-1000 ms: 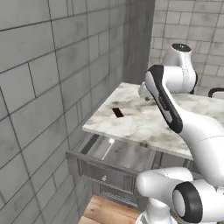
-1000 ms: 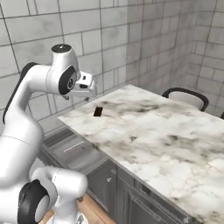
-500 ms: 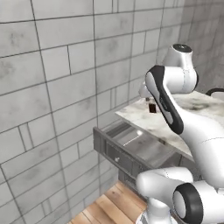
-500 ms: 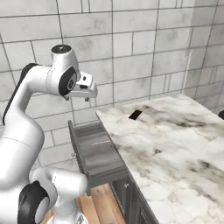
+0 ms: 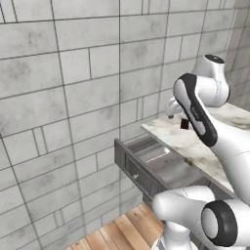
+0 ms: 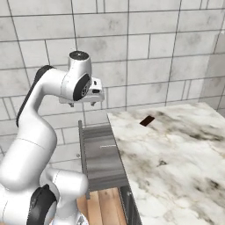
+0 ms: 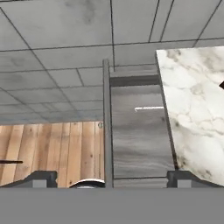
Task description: Pick the ladle from the drawer and place it on the counter.
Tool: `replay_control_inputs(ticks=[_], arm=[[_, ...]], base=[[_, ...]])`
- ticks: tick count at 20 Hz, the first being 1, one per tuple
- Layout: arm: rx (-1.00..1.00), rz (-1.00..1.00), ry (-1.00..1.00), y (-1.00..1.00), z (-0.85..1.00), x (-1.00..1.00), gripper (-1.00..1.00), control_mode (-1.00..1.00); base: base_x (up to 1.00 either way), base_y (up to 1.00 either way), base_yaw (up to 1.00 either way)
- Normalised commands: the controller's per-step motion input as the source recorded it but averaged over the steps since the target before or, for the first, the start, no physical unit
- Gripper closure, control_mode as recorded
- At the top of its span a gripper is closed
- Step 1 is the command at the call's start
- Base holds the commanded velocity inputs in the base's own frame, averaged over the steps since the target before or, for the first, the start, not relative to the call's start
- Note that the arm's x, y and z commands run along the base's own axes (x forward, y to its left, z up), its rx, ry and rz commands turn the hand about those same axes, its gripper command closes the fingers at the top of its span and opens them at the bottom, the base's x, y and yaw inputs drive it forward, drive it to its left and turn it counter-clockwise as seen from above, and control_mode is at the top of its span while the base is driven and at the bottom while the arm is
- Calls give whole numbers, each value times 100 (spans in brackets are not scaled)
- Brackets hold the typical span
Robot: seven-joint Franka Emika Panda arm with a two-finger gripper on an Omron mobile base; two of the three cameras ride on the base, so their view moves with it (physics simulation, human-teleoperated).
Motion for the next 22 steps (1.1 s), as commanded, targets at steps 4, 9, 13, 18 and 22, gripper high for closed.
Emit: replay_control_inputs(ticks=[4, 9, 13, 18, 22], arm=[[0, 14, 9, -1, -59, 18, -100, -100], [-2, 1, 11, 4, -78, 23, -100, -100], [-6, 0, 9, 12, -97, 23, -100, -100], [-6, 0, 13, 15, -100, 31, -100, -100], [-6, 0, 14, 30, -100, 27, -100, -100]], base=[[0, 0, 0], [0, 0, 0], [0, 0, 0], [0, 0, 0], [0, 0, 0]])
